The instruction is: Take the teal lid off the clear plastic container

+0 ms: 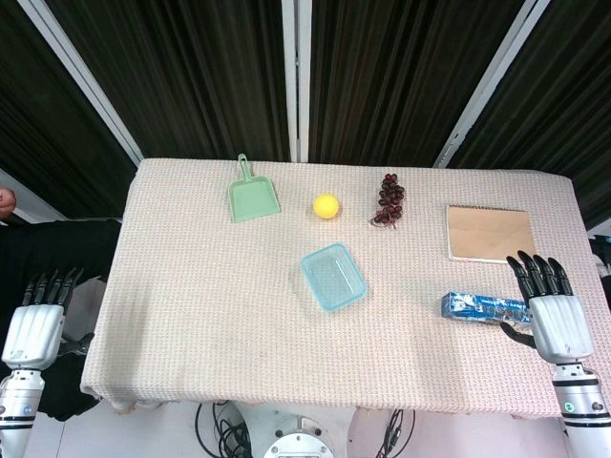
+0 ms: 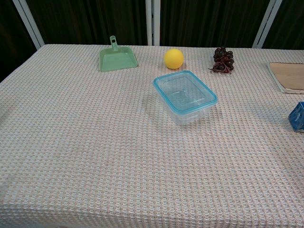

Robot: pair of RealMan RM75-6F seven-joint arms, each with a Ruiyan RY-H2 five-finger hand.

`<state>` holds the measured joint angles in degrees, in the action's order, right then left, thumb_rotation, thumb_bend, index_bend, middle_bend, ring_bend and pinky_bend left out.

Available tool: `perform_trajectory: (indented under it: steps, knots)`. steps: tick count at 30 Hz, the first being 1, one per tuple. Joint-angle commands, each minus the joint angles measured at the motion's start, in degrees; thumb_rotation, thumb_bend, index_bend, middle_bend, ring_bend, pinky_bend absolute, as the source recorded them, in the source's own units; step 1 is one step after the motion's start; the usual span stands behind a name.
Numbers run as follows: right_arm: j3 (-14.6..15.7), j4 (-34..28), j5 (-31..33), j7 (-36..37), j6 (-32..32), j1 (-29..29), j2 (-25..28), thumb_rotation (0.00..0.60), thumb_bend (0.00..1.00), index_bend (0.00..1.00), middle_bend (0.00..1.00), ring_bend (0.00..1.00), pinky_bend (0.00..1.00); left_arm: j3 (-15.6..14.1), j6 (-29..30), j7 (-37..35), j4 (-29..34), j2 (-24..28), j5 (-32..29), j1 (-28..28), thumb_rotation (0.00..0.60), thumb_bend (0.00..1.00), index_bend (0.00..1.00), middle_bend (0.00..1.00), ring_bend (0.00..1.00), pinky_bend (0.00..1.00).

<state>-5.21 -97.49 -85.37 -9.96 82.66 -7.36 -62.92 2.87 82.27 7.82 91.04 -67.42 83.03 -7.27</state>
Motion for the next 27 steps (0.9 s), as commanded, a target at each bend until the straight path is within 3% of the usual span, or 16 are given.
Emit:
perform_trajectory:
  steps: [1, 7, 17, 27]
  knots:
    - [0.13, 0.12, -0.03, 0.53, 0.18, 0.13, -0.21, 0.6, 0.0, 0.0, 0.05, 0.0, 0.0, -0.48, 2.78, 0.97, 1.06, 0.25, 1.23, 1.31, 0.6, 0.0, 0.06, 0.07, 0.0, 0.0]
    - [0.6, 0.82, -1.18, 3.16, 1.06, 0.57, -0.05, 0.6, 0.0, 0.0, 0.06, 0.0, 0.0, -1.24, 7.64, 2.33, 0.5, -1.02, 4.23, 3.38, 0.6, 0.0, 0.07, 0.07, 0.0, 0.0]
    - [0.36, 1.18, -3.19, 3.11, -0.81, -1.66, 0.17, 0.6, 0.0, 0.0, 0.06, 0.0, 0.0, -1.25, 6.2, 2.85, 1.52, -0.76, 3.94, 3.1, 0.6, 0.0, 0.07, 0.07, 0.0, 0.0]
    - [-4.11, 6.94, -0.38, 3.22, -14.97, -13.69, -5.7, 0.6, 0.01, 0.0, 0.05, 0.0, 0.0, -0.4, 4.37, 2.24, 0.74, -1.31, 3.44, 1.81, 0.6, 0.0, 0.07, 0.07, 0.0, 0.0]
